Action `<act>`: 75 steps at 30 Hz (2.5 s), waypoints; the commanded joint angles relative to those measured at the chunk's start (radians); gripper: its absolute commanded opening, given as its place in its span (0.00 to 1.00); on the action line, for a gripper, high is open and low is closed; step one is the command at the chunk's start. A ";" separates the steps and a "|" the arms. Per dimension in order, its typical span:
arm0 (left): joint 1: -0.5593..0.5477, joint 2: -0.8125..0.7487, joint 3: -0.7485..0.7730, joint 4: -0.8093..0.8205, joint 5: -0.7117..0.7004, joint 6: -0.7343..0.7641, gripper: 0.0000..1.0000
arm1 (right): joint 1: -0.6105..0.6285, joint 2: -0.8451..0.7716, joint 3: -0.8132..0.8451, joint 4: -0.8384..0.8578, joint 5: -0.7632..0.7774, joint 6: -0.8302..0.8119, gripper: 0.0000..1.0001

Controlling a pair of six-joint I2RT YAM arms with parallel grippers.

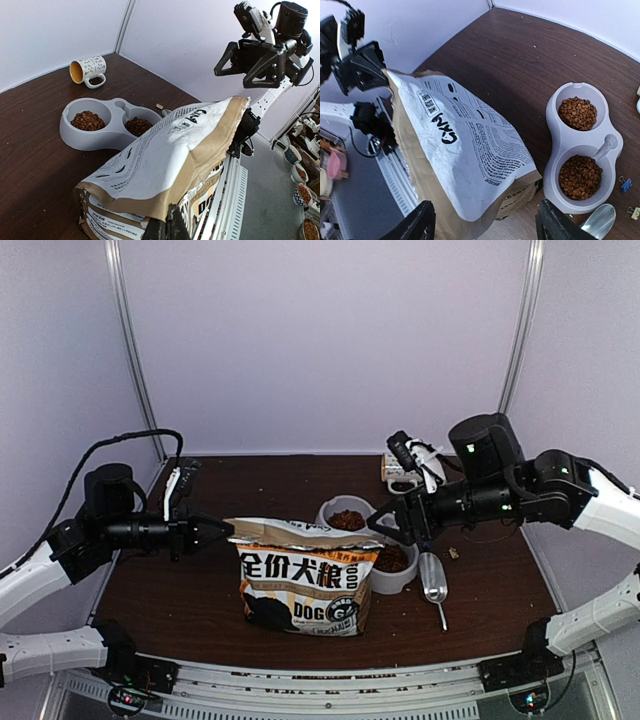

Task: Serve the pet food
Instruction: Press the seal on the pet food bag.

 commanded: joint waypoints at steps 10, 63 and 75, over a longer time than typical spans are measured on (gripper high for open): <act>0.015 -0.028 -0.023 0.143 -0.031 0.000 0.00 | -0.001 -0.261 -0.363 0.573 -0.270 0.668 0.68; 0.015 -0.065 -0.053 0.159 0.008 0.023 0.00 | -0.036 -0.192 -0.506 0.687 -0.210 1.060 0.47; 0.015 -0.054 -0.064 0.189 0.010 0.020 0.00 | -0.048 -0.129 -0.479 0.747 -0.256 1.066 0.13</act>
